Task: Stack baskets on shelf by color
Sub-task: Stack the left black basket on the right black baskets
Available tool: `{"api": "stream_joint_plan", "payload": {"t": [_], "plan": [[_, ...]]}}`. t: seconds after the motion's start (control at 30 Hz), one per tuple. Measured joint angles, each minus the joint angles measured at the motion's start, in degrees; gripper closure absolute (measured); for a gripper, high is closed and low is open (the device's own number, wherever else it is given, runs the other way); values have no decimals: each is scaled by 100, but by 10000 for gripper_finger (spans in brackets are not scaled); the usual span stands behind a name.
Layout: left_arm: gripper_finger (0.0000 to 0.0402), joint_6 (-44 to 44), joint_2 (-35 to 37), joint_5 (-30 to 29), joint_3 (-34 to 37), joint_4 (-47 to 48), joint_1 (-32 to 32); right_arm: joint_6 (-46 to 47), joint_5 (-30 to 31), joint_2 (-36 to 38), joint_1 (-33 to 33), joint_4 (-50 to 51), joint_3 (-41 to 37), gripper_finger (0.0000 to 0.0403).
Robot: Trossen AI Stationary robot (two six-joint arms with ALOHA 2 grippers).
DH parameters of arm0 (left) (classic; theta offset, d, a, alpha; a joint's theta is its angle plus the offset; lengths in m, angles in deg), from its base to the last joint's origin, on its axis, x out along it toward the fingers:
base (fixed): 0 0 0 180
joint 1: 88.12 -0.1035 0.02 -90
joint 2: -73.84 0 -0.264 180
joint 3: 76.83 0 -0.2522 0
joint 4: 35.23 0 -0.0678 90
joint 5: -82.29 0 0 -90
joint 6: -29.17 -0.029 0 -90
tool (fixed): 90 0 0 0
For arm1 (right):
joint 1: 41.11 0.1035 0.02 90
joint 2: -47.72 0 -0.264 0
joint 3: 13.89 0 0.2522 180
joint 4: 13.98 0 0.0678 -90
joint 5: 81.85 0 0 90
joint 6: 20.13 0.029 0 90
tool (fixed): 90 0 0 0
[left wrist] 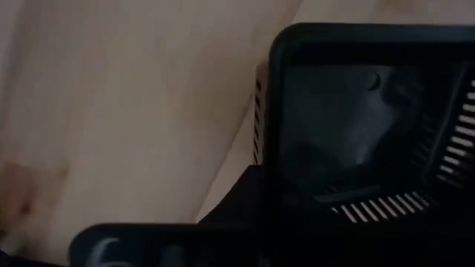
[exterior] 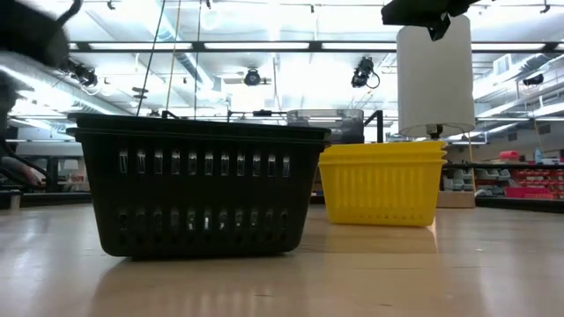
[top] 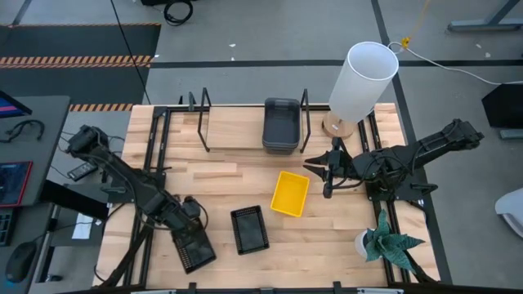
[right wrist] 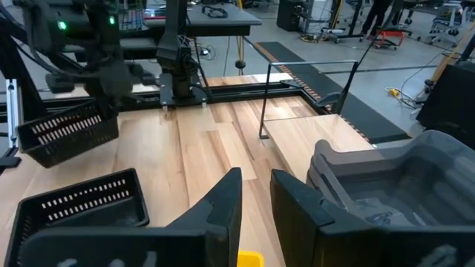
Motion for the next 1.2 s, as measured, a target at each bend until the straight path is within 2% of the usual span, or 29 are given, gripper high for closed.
{"api": "stream_joint_plan", "payload": {"t": [0.17,0.3,0.6,0.77,1.0,1.2], "plan": [[398,-494,0,-371,-625,477,-376,0,0,0,0,0,0,325],[398,-940,-2,-564,-972,498,-697,0,-2,0,0,0,0,325],[399,-1834,-59,-875,-1282,-318,-1481,-35,-4,0,0,0,1,325],[400,-2657,-498,-994,-1725,-787,-1747,-78,-4,0,2,2,2,325],[398,-3797,-1326,-1415,-2610,-835,-1805,-188,-27,0,2,2,2,325],[397,-4092,-1635,-1454,-2941,-815,-1811,-201,-27,0,2,1,2,325]]}}
